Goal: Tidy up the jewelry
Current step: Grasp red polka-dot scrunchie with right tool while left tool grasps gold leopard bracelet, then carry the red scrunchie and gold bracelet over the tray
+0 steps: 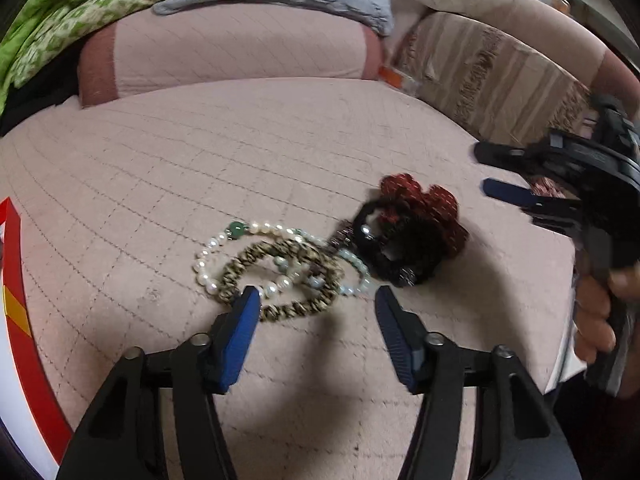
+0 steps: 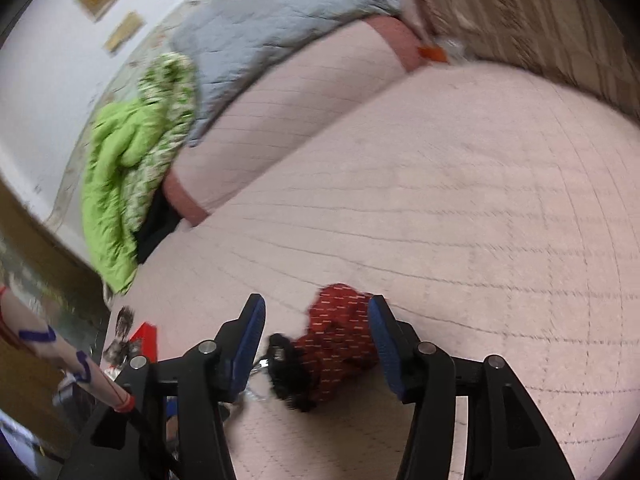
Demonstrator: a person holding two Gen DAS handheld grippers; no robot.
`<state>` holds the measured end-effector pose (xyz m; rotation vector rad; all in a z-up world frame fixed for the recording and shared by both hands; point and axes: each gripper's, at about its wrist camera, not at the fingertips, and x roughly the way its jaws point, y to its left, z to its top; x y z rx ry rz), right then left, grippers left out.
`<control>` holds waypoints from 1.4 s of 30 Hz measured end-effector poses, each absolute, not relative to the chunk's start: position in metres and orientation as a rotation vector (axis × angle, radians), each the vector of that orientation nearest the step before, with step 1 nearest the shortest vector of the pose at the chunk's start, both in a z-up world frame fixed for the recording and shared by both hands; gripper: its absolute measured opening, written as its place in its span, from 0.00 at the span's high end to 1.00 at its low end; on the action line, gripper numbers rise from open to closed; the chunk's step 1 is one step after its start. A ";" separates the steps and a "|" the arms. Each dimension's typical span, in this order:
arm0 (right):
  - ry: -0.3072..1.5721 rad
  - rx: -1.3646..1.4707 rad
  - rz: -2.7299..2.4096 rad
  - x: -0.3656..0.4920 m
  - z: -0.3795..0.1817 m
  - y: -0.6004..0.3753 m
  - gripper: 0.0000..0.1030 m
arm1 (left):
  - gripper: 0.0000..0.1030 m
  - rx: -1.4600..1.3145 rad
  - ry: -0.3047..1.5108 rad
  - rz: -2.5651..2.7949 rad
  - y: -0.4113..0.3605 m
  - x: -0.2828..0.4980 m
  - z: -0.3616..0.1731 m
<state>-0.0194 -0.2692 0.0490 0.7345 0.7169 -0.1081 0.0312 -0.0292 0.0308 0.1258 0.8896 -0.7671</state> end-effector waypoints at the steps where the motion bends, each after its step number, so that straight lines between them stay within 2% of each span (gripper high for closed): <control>1: 0.741 0.758 -0.117 -0.018 0.042 -0.273 0.44 | 0.55 0.142 0.881 -0.771 -0.028 0.028 0.032; 4: 0.798 0.803 -0.127 -0.013 0.027 -0.278 0.44 | 0.64 0.140 0.875 -0.773 -0.021 0.027 0.035; 11: 0.872 0.819 -0.149 -0.004 0.005 -0.273 0.46 | 0.64 0.071 0.844 -0.708 -0.004 0.042 0.045; 13: 0.903 0.778 -0.156 0.003 -0.001 -0.266 0.69 | 0.64 0.062 0.857 -0.677 -0.001 0.050 0.042; 16: 0.940 0.765 -0.139 0.013 -0.009 -0.261 0.85 | 0.63 0.056 0.894 -0.686 -0.006 0.058 0.034; 18: 0.938 0.739 -0.147 0.013 -0.008 -0.260 0.92 | 0.63 0.081 0.897 -0.671 -0.011 0.061 0.029; 24: 0.763 0.587 -0.248 -0.005 0.035 -0.264 0.93 | 0.64 0.059 0.902 -0.686 -0.015 0.070 0.023; 26: 0.701 0.556 -0.267 -0.010 0.049 -0.265 0.93 | 0.79 0.061 0.901 -0.681 -0.015 0.070 0.023; 27: 0.671 0.550 -0.268 -0.013 0.055 -0.266 0.93 | 0.93 0.059 0.904 -0.683 -0.016 0.071 0.023; 34: 0.543 0.563 -0.158 -0.021 0.081 -0.257 0.93 | 0.93 0.068 0.856 -0.679 -0.014 0.063 0.031; 42: 0.514 0.537 -0.095 -0.023 0.093 -0.241 0.93 | 0.93 0.052 0.748 -0.667 -0.003 0.044 0.056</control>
